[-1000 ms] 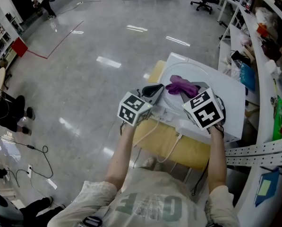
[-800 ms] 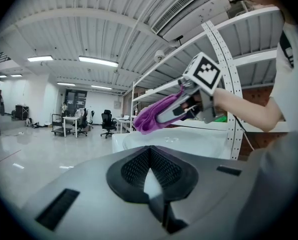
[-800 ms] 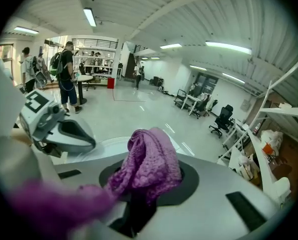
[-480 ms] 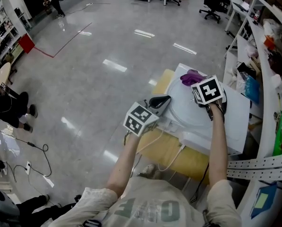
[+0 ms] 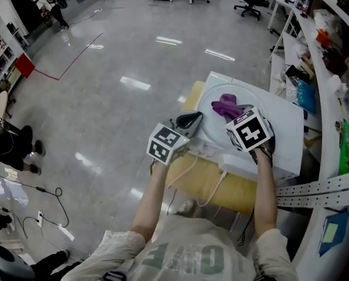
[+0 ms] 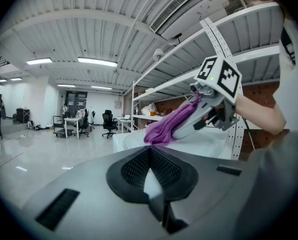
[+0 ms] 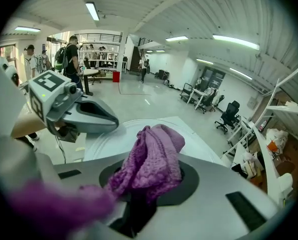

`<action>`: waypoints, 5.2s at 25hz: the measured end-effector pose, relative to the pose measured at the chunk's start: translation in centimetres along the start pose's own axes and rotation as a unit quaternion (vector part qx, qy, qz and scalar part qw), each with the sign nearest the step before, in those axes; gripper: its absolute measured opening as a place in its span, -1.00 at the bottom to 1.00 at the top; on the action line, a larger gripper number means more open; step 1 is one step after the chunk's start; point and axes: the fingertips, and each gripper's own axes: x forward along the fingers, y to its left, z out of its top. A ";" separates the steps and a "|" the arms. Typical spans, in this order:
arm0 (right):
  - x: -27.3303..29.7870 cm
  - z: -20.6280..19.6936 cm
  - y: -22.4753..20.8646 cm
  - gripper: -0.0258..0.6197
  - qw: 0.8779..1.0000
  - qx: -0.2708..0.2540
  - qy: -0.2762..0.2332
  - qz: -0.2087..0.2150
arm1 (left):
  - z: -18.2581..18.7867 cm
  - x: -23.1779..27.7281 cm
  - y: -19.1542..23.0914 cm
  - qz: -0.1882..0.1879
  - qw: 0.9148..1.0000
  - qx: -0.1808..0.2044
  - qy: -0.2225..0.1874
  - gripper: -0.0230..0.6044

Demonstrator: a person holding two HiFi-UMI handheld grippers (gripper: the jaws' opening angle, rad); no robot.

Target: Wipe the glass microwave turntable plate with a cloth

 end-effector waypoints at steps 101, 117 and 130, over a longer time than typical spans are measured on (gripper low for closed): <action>-0.9 -4.1 -8.7 -0.74 0.989 0.095 0.001 -0.110 | -0.2 0.3 0.7 0.045 0.999 -0.016 -0.004 -0.92; -9.0 -7.4 4.7 -0.74 0.993 -0.028 0.010 -0.115 | -0.1 0.3 0.9 0.055 0.998 -0.021 -0.004 -0.92; -9.1 -3.5 -3.2 -0.74 0.987 0.007 -0.037 -0.159 | 0.1 0.5 0.9 0.049 0.998 -0.024 -0.004 -0.92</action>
